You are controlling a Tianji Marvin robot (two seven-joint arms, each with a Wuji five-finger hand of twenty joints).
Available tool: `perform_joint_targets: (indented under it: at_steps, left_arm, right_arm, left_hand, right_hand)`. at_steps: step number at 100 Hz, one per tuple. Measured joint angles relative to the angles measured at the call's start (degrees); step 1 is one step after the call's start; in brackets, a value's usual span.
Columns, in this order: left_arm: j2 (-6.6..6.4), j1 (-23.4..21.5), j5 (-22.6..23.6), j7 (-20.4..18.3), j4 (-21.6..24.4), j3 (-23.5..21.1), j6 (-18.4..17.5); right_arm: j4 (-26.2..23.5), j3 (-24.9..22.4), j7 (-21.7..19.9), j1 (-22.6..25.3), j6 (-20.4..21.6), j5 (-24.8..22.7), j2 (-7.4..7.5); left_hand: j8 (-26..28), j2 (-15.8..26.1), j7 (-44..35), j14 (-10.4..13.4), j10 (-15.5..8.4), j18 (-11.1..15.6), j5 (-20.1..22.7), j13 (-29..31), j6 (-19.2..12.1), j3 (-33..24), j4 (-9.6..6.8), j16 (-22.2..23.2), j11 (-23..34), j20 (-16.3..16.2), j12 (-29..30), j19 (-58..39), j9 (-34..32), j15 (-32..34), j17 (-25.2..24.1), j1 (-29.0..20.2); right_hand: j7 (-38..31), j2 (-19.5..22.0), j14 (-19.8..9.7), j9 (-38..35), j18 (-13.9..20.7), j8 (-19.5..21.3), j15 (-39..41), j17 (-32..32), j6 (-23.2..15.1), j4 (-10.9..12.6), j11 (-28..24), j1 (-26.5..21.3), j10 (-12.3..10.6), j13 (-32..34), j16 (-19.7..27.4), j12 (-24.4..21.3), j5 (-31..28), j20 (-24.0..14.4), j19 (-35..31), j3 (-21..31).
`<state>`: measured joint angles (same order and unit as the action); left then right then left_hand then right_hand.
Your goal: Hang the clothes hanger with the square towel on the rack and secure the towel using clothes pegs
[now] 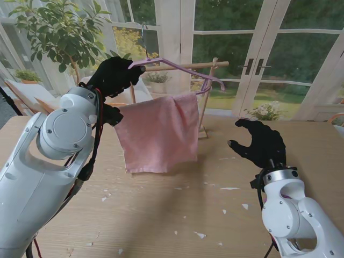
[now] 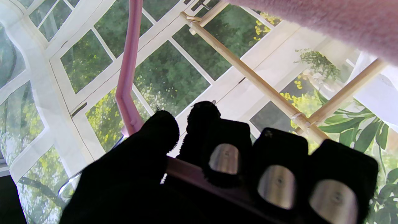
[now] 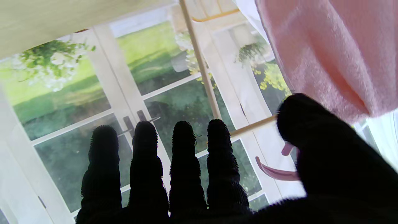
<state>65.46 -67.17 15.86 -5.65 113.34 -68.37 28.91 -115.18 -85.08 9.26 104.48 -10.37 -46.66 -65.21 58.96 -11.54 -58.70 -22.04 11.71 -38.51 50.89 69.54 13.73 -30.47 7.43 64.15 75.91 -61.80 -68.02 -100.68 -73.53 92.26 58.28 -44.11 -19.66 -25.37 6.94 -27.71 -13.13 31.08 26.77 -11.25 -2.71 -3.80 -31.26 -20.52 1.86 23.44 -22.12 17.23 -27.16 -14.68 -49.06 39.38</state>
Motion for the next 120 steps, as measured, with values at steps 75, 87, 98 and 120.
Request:
perform_joint_targets:
  at_steps: [75, 87, 98, 120]
  left_arm:
    - [0.48, 0.38, -1.53, 0.8, 0.87, 0.17, 1.03]
    - [0.46, 0.3, -1.41, 0.6, 1.0, 0.12, 0.95]
    - [0.44, 0.21, -1.35, 0.57, 1.08, 0.1, 0.84]
    - [0.43, 0.09, -1.02, 0.55, 1.15, 0.27, 0.84]
  right_arm:
    - [-1.77, -10.24, -4.12, 14.2, -6.75, -12.52, 1.64]
    - [-0.64, -10.51, -4.31, 14.27, -11.16, -13.06, 1.64]
    - [0.84, -10.53, -6.89, 13.55, -15.46, -14.53, 1.73]
    - [7.07, -8.9, -9.06, 9.42, -20.99, -14.58, 2.29]
  left_hand:
    - [0.47, 0.0, 0.0, 0.05, 0.0, 0.0, 0.01, 0.01, 0.09, 0.6, 0.0, -1.25, 0.0, -0.04, 0.0, -0.01, -0.09, 0.63, 0.01, -0.63]
    - [0.47, 0.0, 0.0, 0.07, 0.0, 0.0, 0.01, 0.01, 0.1, 0.71, 0.0, -1.27, 0.0, -0.05, 0.0, -0.01, -0.09, 0.63, 0.01, -0.87]
    - [0.47, 0.0, 0.0, 0.07, 0.0, 0.0, 0.01, 0.0, 0.1, 0.71, -0.01, -1.28, 0.0, -0.05, 0.0, -0.01, -0.09, 0.63, 0.01, -0.87]
    - [0.47, 0.0, 0.0, 0.07, 0.0, 0.0, 0.01, 0.01, 0.11, 0.71, -0.01, -1.32, 0.0, -0.05, 0.0, -0.01, -0.09, 0.65, 0.01, -0.88]
  right_hand:
    - [0.38, 1.61, -1.33, 2.7, 0.26, 1.86, 1.0, 0.06, 3.54, 4.13, -1.62, -1.83, 0.18, -0.65, 0.16, 0.7, 1.96, 0.0, 2.58, 3.29]
    - [-0.87, 1.64, -1.34, 3.61, 0.42, 3.08, 2.72, 0.0, 7.45, 4.13, -3.99, 0.45, 1.96, -0.64, -0.83, 1.88, 1.96, 0.0, 0.88, 0.02]
    - [-2.58, 3.81, -0.15, 4.27, 0.46, 5.15, 4.42, -0.49, 10.88, 4.13, -6.7, 3.89, 3.83, -1.34, -1.64, 3.46, 1.97, 0.0, -0.54, -2.89]
    - [-4.83, 6.48, 0.55, 4.95, 0.66, 8.9, 7.25, -0.76, 12.98, 3.6, -9.93, 9.15, 5.79, -1.35, -2.74, 5.36, 2.01, 0.0, -2.82, -4.93]
